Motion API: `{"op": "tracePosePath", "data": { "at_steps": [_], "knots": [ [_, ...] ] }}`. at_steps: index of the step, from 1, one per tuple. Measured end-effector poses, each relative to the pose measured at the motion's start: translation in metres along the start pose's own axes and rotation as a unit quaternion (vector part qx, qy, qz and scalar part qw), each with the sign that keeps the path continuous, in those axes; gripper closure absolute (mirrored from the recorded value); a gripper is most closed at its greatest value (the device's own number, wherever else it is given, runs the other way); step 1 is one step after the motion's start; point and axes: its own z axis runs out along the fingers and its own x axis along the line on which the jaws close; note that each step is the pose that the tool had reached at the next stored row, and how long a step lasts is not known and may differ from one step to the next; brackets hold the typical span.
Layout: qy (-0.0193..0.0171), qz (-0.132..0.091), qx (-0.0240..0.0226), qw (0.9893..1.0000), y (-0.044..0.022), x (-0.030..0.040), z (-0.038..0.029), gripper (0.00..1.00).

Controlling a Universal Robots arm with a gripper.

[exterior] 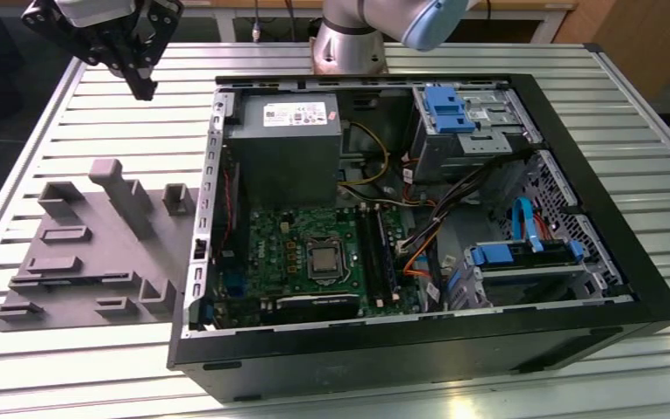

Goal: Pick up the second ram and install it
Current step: 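Reach for the second ram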

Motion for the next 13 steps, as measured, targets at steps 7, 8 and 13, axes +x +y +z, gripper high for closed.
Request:
{"op": "tracePosePath", "data": {
  "at_steps": [7,8,13],
  "knots": [
    [-0.0002,0.0,0.0,1.0,-0.0004,0.0038,-0.0001,0.89],
    [-0.0001,0.0,0.0,1.0,-0.0005,0.0042,-0.0002,0.89],
    [-0.0001,0.0,0.0,1.0,-0.0019,0.0062,-0.0001,0.89]
  ]
}}
